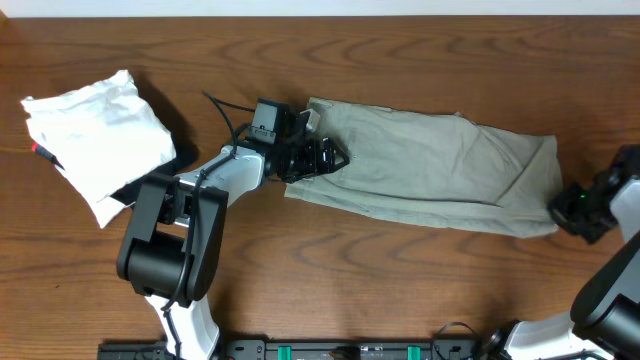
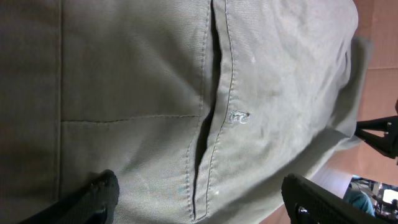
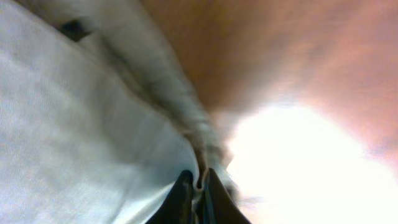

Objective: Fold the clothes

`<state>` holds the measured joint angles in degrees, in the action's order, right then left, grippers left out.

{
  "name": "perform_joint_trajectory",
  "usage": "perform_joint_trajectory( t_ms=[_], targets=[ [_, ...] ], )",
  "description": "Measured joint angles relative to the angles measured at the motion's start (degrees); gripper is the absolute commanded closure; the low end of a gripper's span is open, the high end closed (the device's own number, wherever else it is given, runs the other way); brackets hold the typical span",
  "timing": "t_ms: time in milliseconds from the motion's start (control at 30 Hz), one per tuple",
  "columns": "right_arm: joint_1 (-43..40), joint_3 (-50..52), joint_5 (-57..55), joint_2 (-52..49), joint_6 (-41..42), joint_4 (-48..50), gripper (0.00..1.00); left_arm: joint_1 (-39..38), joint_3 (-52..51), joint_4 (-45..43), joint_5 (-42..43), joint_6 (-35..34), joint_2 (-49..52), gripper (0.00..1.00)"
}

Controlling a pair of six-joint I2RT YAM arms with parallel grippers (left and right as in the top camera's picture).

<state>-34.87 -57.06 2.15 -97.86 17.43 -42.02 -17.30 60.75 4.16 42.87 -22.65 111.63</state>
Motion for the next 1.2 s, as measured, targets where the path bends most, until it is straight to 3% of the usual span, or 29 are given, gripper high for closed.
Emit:
perform_joint_trajectory(
  t_ms=[100,300,567,867,1200],
  targets=[
    [-2.0,-1.1,-3.7,0.0,0.4,-1.8,0.8,0.0,0.0,0.0,0.0,0.0,0.0,0.14],
    [-4.7,-1.2,-5.3,0.0,1.1,-2.7,0.76,0.0,0.0,0.0,0.0,0.0,0.0,0.14],
    [-4.0,-6.8,19.2,0.0,-4.8,2.5,0.71,0.0,0.0,0.0,0.0,0.0,0.0,0.14],
    [7.3,-8.9,25.1,-0.6,-7.3,3.8,0.66,0.0,0.0,0.0,0.0,0.0,0.0,0.13],
    [17.6,-8.9,16.9,-8.3,-7.5,0.6,0.62,0.0,0.0,-0.1,0.0,0.0,0.0,0.13]
  ],
)
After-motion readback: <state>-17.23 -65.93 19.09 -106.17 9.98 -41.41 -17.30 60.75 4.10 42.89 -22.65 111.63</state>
